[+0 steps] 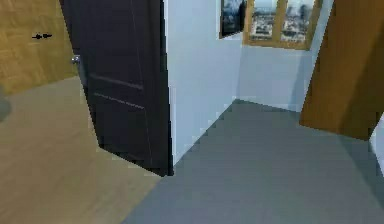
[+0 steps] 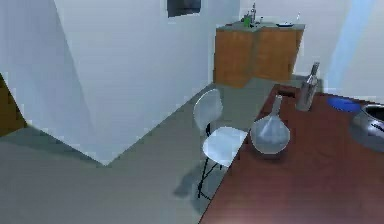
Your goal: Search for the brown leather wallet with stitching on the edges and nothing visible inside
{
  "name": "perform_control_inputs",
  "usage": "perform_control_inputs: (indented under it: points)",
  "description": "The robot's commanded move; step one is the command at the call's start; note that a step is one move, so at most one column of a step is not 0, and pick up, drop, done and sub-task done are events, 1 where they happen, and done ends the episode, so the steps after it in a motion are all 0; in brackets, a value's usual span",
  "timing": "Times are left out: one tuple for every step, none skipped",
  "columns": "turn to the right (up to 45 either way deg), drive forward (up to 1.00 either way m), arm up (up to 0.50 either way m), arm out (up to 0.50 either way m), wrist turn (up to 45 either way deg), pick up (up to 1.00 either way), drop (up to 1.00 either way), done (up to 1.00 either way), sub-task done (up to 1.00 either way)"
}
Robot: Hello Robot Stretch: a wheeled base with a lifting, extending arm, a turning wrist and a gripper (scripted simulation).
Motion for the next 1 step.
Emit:
perform_control_inputs:
  points:
    - [45.0, 0.0, 0.0, 0.0, 0.0, 0.0, 0.0, 0.0, 0.0]
